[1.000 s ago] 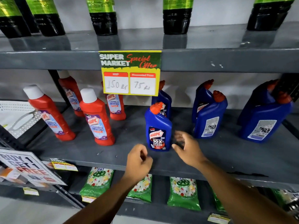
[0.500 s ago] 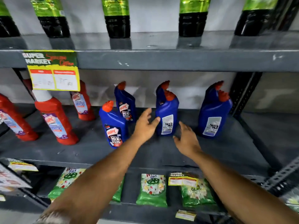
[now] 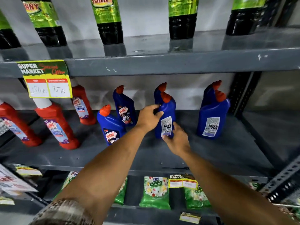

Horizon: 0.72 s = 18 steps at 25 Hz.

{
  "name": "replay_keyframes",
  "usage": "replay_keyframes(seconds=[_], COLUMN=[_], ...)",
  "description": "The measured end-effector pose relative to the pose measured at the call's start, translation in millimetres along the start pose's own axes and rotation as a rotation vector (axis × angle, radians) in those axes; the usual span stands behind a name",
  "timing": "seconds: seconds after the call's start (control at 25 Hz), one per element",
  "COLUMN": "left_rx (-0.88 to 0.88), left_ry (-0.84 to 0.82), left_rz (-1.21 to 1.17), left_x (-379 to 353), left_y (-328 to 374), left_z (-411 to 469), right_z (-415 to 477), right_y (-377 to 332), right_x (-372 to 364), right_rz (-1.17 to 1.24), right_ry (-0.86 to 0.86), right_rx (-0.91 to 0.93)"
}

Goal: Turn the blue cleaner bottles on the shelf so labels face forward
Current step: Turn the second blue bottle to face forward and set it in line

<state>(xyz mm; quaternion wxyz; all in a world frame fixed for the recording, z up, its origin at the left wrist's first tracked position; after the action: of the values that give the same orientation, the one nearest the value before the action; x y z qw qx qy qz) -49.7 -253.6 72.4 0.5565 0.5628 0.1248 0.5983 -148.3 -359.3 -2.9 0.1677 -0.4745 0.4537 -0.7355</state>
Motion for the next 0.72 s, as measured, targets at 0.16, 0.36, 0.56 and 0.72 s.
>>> replay_keyframes(seconds=[0.16,0.36,0.56,0.72], left_rx=[0.109,0.216,0.129,0.085], left_ry=[-0.063,-0.017,-0.104,-0.156], left_rz=[-0.075,-0.069,-0.05,-0.128], left_x=[3.8,11.5,22.8,28.1], left_y=[-0.1,-5.5,-9.9,-12.1], left_z=[4.1,5.3,9.7,13.4], right_z=[3.6,9.8,17.6,25.8], right_y=[9.4,8.5,17.4,27.1], right_x=[-8.8,-13.3,-7.7,-4.1], right_rz=[0.063,0.03,0.163,0.301], right_ry=[-0.09,-0.052,-0.061,-0.169], right_rx=[-0.072,-0.066,-0.11,-0.115])
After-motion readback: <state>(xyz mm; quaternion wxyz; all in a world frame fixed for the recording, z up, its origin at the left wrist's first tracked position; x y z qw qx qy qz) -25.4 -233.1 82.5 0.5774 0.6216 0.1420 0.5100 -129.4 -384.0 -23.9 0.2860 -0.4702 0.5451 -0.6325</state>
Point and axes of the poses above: each hand's wrist, its own z-axis towards the middle knuckle, its own x-axis out of the back of the hand, y = z × x, the point moved 5 cm from there along z, towards the middle knuckle, and after that the axes turned 4 degrees about -x, right-handed, at the moved point
